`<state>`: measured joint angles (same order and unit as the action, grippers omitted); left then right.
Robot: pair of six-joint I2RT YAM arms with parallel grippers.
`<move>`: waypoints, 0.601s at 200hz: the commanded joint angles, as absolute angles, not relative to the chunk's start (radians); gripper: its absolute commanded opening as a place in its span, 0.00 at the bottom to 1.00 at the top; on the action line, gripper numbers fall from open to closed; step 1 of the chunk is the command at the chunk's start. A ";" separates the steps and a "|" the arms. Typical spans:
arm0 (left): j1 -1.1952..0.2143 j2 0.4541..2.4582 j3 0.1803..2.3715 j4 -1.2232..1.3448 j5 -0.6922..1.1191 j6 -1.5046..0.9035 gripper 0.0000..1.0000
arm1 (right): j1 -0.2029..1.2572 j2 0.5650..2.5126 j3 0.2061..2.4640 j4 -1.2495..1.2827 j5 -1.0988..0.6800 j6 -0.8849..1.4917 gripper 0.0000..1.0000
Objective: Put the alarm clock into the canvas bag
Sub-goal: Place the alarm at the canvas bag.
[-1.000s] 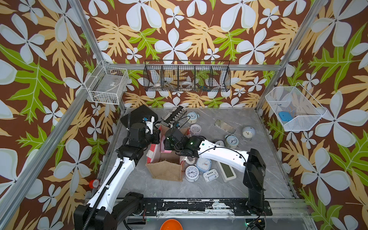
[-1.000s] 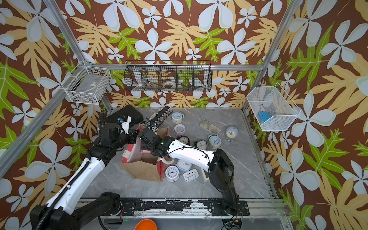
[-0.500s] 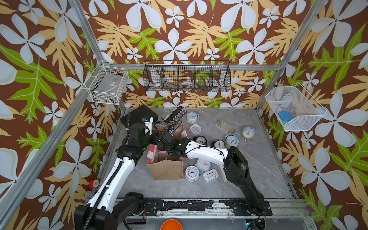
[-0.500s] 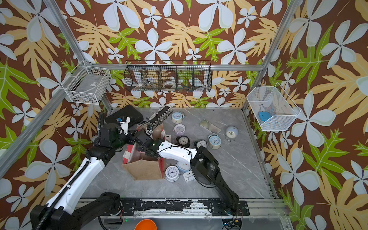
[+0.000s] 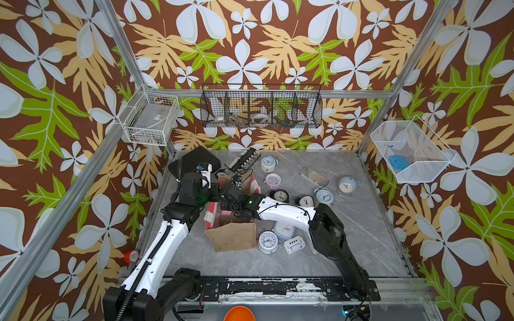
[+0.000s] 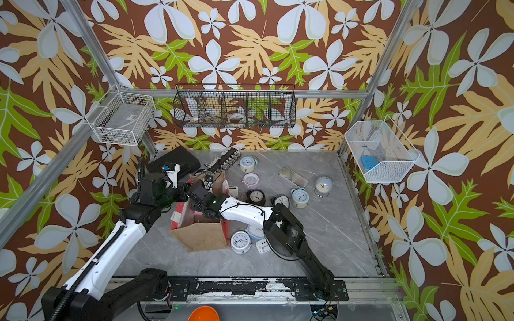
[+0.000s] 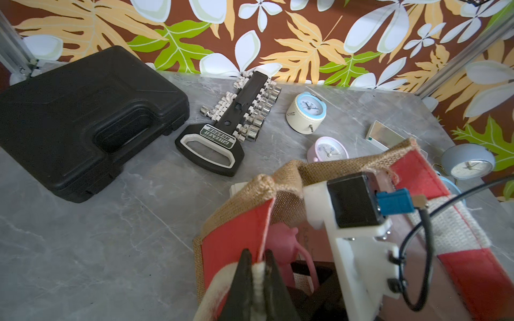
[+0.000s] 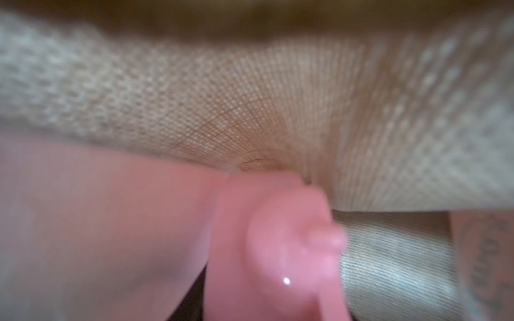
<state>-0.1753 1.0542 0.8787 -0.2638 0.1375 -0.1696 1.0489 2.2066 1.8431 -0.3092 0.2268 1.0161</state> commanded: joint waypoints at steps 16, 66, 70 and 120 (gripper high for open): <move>-0.181 1.052 0.884 -0.220 0.207 -0.157 0.00 | 1.052 2.171 1.848 -0.367 0.268 0.991 0.55; -0.182 1.057 0.885 -0.224 0.207 -0.154 0.00 | 1.052 2.112 1.844 -0.399 0.292 0.977 0.59; -0.180 1.058 0.885 -0.224 0.207 -0.155 0.00 | 1.052 2.106 1.842 -0.403 0.298 0.974 0.59; -0.181 1.062 0.887 -0.224 0.212 -0.153 0.00 | 1.049 2.032 1.800 -0.427 0.336 0.941 0.59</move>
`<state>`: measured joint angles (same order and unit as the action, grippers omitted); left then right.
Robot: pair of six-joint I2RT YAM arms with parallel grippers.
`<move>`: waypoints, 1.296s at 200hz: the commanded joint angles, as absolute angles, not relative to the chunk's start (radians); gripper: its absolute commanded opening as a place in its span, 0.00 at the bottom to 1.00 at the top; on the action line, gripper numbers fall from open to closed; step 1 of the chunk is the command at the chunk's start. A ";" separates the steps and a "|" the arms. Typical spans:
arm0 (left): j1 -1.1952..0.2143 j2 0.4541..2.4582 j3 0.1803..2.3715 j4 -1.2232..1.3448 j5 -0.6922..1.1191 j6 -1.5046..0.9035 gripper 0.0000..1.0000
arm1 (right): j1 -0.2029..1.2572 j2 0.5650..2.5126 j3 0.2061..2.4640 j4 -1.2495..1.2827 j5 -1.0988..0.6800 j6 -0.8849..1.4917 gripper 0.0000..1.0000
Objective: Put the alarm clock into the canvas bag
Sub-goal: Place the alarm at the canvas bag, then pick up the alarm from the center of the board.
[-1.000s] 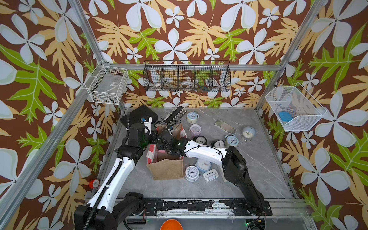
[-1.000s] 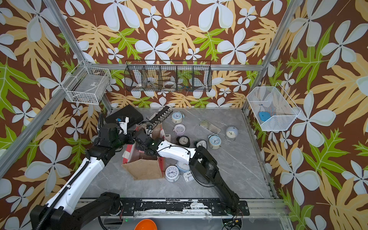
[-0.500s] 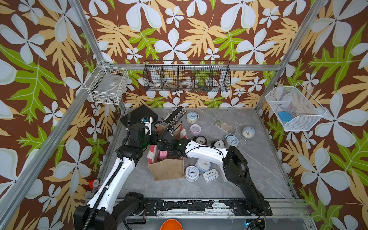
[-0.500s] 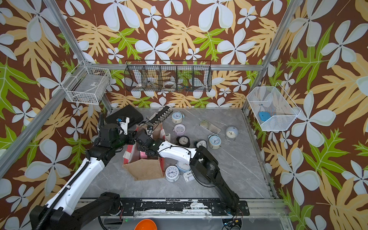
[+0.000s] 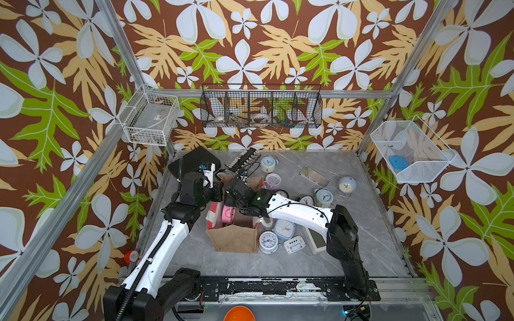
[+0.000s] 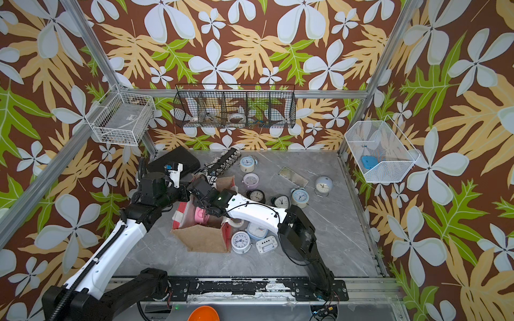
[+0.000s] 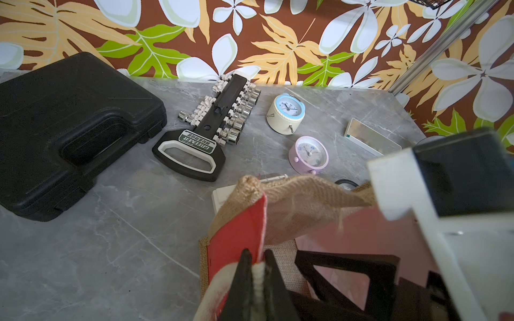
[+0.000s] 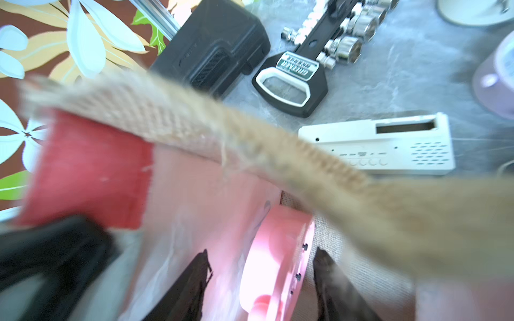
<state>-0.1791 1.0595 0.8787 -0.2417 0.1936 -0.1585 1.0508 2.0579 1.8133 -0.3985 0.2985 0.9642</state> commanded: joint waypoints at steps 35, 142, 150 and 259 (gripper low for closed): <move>-0.181 1.062 0.887 -0.225 0.204 -0.151 0.00 | 1.048 1.977 1.785 -0.444 0.346 0.887 0.59; -0.181 1.039 0.888 -0.222 0.186 -0.153 0.09 | 0.978 1.726 1.744 -0.620 0.353 0.563 0.57; -0.181 1.039 0.888 -0.222 0.187 -0.152 0.08 | 0.961 1.704 1.722 -0.635 0.350 0.549 0.57; -0.180 1.037 0.890 -0.227 0.175 -0.144 0.03 | 0.737 1.330 1.283 -0.746 0.337 0.509 0.57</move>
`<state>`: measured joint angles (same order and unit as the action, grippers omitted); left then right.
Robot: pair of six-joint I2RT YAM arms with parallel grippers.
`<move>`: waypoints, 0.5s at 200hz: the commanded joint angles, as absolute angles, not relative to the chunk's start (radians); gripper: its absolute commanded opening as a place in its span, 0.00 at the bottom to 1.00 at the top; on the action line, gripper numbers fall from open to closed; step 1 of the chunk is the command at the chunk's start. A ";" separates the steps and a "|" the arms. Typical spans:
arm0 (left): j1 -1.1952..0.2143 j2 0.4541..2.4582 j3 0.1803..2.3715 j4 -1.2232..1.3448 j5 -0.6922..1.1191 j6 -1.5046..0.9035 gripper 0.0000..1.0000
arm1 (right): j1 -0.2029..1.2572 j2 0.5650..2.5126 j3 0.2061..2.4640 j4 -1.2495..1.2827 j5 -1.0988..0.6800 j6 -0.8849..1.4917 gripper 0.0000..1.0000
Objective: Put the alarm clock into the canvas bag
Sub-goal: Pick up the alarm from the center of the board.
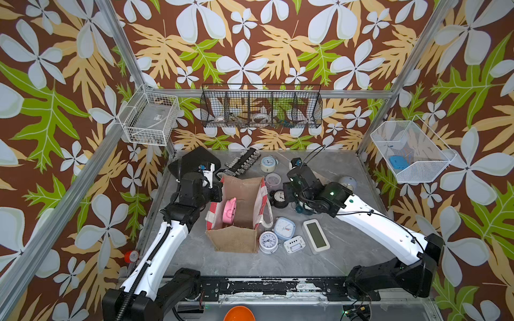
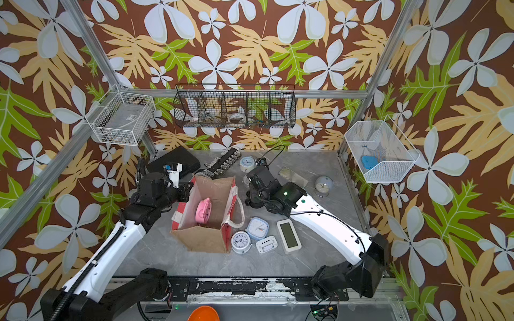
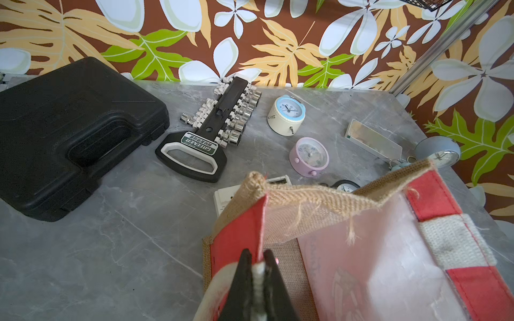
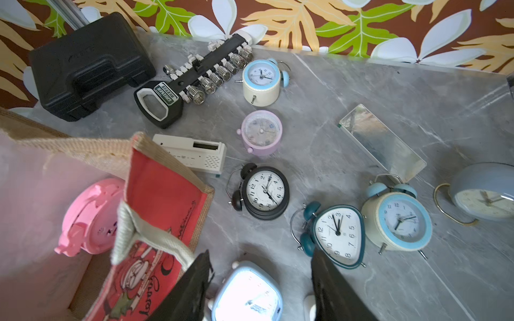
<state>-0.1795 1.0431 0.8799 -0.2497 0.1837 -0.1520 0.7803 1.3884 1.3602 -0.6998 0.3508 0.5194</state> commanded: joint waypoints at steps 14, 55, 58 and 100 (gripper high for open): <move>-0.181 1.039 0.890 -0.228 0.174 -0.144 0.03 | 0.697 1.287 1.218 -0.763 0.313 0.503 0.58; -0.181 1.038 0.890 -0.230 0.163 -0.141 0.03 | 0.592 1.201 1.031 -0.776 0.213 0.454 0.59; -0.181 1.038 0.890 -0.230 0.163 -0.141 0.03 | 0.589 1.197 1.018 -0.778 0.213 0.454 0.59; -0.181 1.040 0.887 -0.227 0.167 -0.143 0.03 | 0.572 1.206 0.867 -0.773 0.134 0.464 0.63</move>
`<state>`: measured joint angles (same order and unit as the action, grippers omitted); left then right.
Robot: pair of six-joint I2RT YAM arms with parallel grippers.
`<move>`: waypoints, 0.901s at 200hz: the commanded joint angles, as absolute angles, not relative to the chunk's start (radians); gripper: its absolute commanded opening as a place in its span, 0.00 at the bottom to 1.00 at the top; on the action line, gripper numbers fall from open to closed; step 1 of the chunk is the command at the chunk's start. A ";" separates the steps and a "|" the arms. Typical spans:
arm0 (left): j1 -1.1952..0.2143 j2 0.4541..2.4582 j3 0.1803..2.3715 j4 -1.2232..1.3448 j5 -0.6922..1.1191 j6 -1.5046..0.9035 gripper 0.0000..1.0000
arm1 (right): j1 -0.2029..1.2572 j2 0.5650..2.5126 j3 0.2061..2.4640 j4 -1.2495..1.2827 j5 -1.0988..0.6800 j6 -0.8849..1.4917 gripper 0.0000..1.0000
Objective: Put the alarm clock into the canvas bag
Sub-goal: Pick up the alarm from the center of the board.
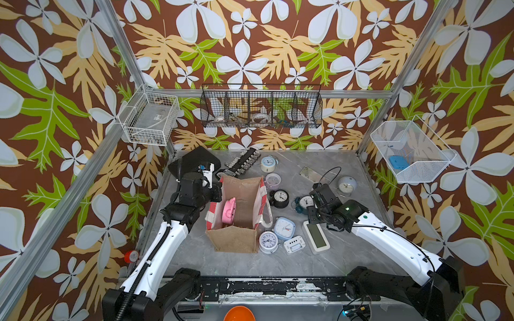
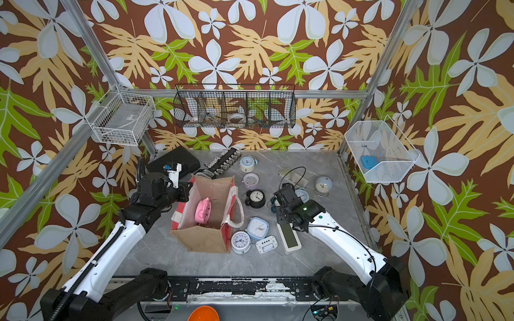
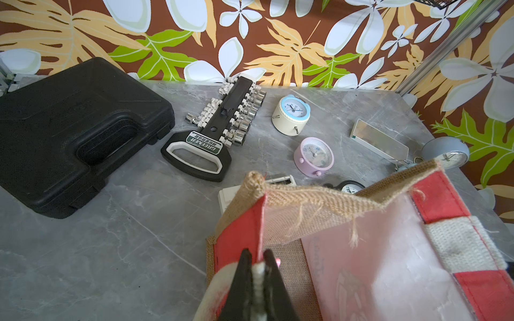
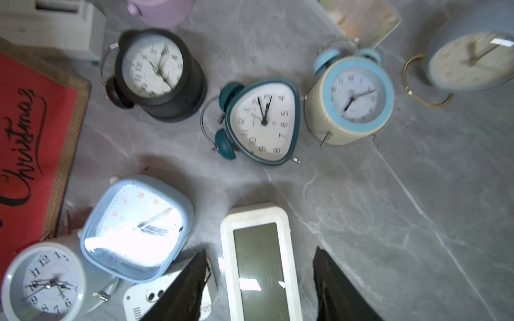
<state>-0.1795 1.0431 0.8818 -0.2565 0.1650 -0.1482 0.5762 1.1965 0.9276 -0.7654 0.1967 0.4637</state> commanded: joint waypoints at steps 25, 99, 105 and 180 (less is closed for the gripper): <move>-0.180 1.047 0.888 -0.226 0.179 -0.146 0.03 | 0.570 1.224 0.862 -0.767 0.130 0.487 0.71; -0.181 1.041 0.888 -0.229 0.166 -0.144 0.03 | 0.533 1.287 0.772 -0.657 0.059 0.570 0.97; -0.181 1.039 0.888 -0.230 0.166 -0.144 0.03 | 0.532 1.297 0.765 -0.654 0.061 0.575 0.98; -0.181 1.046 0.888 -0.230 0.169 -0.143 0.03 | 0.532 1.276 0.688 -0.620 0.053 0.593 0.91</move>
<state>-0.1795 1.0451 0.8818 -0.2554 0.1650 -0.1482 0.5323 1.2835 0.6930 -0.6281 0.0486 0.5762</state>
